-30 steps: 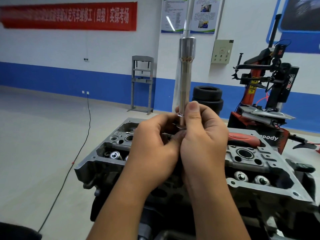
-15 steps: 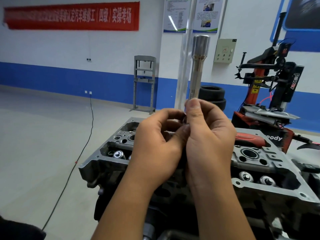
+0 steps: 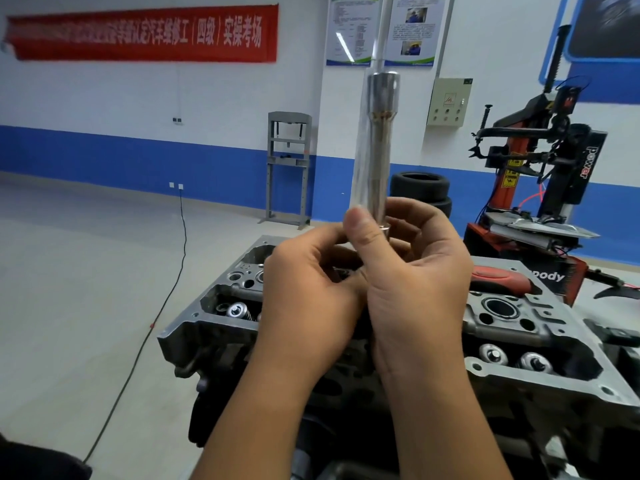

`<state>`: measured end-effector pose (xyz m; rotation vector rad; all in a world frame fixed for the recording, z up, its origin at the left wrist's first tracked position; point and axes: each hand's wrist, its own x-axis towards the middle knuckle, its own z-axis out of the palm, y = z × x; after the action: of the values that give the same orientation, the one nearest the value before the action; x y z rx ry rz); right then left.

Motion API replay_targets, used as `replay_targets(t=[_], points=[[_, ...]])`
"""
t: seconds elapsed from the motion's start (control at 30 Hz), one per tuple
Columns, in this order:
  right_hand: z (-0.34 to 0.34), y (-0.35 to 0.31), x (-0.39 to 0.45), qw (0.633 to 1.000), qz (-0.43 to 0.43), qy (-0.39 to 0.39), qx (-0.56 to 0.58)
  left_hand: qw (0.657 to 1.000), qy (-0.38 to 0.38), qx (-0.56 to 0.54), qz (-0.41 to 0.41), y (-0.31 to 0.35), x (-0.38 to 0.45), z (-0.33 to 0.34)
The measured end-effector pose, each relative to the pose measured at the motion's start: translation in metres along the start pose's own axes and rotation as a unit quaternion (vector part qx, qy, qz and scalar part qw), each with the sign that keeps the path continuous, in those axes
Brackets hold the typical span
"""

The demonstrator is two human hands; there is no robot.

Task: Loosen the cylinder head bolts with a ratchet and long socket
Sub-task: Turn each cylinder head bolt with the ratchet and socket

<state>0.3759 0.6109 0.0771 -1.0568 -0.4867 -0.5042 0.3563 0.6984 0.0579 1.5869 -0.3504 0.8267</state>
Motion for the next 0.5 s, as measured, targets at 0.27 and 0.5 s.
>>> replay_targets(t=[0.27,0.5], points=[[-0.0031,0.0012,0.0006,0.999,-0.025,0.02,0.012,0.995,-0.103,-0.018,-0.011,0.0035,0.0021,-0.0074],[-0.0016,0.0002,-0.0002,0.999,0.0,0.006,0.043,1.0,-0.006,0.025,0.004,0.0,0.0001,-0.0002]])
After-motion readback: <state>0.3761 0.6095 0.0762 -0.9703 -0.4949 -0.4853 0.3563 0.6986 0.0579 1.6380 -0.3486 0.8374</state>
